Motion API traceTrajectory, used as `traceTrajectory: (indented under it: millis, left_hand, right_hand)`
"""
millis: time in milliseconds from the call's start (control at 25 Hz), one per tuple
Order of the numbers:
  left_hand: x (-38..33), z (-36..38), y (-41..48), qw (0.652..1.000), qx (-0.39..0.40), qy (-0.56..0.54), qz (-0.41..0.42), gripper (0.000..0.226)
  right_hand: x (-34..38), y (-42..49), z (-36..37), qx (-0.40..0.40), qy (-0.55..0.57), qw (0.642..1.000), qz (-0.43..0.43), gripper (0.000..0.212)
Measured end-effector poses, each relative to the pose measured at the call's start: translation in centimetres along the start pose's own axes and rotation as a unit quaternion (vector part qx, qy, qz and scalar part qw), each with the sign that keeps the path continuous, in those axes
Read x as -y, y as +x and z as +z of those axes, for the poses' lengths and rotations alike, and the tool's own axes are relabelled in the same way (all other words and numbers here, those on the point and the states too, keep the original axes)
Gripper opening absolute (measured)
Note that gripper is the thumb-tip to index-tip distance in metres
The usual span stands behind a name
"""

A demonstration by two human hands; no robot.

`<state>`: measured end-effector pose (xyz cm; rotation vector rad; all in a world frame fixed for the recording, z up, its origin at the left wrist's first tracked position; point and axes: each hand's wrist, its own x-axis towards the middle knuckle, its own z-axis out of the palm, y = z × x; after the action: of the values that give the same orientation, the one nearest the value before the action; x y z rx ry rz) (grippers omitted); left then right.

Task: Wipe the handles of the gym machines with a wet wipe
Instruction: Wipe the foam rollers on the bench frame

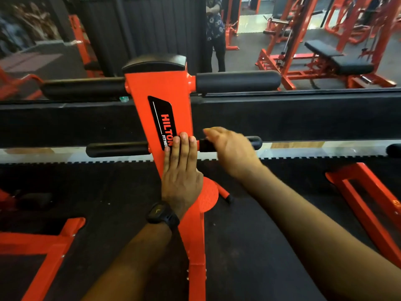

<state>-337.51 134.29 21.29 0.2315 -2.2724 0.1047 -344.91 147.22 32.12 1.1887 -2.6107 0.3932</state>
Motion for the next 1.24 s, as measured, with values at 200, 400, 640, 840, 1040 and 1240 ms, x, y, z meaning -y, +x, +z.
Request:
traceTrajectory:
  millis: [200, 400, 640, 840, 1040, 1240]
  left_hand:
    - [0.0, 0.7, -0.2, 0.999, 0.002, 0.044, -0.002, 0.104]
    - [0.2, 6.8, -1.8, 0.985, 0.143, 0.089, 0.024, 0.074]
    - [1.2, 0.1, 0.3, 0.999, -0.002, 0.042, 0.012, 0.110]
    - [2.5, 0.1, 1.1, 0.997, -0.003, 0.051, 0.058, 0.117]
    - [2.2, 0.2, 1.3, 0.996, 0.002, 0.062, 0.063, 0.122]
    - [2.4, 0.9, 1.4, 0.994, -0.024, 0.084, 0.060, 0.123]
  right_hand:
    - [1.5, 0.4, -0.4, 0.043, -0.086, 0.995, -0.033, 0.023]
    - [-0.8, 0.4, -1.3, 0.050, -0.091, 0.993, 0.052, 0.029]
    - [-0.4, -1.5, -1.3, 0.004, -0.004, 1.000, 0.011, 0.040]
    - [1.8, -0.3, -1.1, -0.008, -0.038, 0.997, 0.068, 0.018]
    - [-0.3, -0.1, -0.8, 0.028, 0.005, 0.999, -0.025, 0.032]
    - [-0.3, -0.2, -1.1, 0.044, -0.085, 0.995, 0.032, 0.027]
